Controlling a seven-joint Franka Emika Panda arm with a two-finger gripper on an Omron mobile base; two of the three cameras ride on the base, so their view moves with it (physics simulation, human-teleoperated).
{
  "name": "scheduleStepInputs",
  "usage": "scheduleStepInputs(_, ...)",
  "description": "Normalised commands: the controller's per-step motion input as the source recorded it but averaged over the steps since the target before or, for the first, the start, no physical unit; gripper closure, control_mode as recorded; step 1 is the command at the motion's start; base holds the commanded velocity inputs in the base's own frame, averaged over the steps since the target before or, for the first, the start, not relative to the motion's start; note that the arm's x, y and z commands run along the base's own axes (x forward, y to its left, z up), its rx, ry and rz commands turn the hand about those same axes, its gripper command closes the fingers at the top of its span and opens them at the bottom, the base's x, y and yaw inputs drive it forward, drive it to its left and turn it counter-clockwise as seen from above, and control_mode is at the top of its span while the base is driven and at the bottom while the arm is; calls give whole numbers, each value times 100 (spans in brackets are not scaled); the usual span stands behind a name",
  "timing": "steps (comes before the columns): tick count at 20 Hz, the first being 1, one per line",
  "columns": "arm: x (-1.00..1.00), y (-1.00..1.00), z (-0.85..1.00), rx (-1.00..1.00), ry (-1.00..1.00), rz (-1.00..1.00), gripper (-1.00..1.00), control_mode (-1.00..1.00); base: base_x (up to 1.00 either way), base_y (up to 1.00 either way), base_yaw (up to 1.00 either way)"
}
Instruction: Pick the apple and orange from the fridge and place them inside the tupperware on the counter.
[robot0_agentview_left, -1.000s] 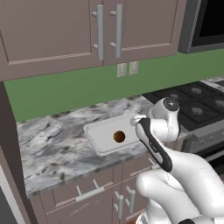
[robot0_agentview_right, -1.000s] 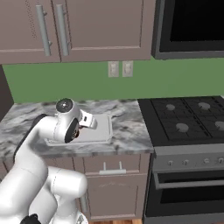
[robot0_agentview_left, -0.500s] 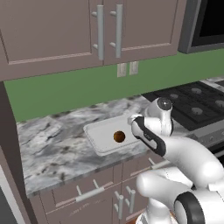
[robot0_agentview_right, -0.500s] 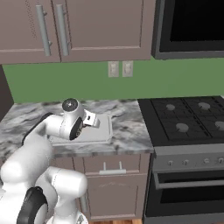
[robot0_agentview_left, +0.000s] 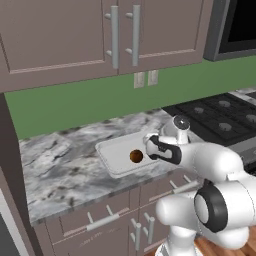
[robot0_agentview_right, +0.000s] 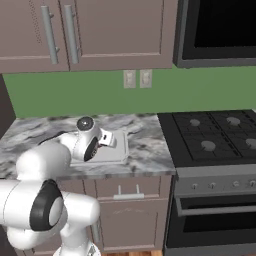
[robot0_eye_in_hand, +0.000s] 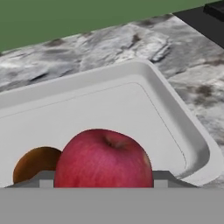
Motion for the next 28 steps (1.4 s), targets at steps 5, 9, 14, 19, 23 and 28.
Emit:
scheduleStepInputs(5,38,0,-29,0,0,0,100,-100,0,0,0)
scheduleStepInputs(9,36,0,-24,0,0,0,100,-100,0,0,0)
scheduleStepInputs(14,31,7,-15,0,0,0,-100,-100,0,0,0)
scheduleStepInputs(19,15,8,-1,0,0,0,-100,-100,0,0,0)
scheduleStepInputs(23,2,0,4,0,0,0,-100,-100,0,0,0)
scheduleStepInputs(28,10,0,11,0,0,0,-100,-100,0,0,0)
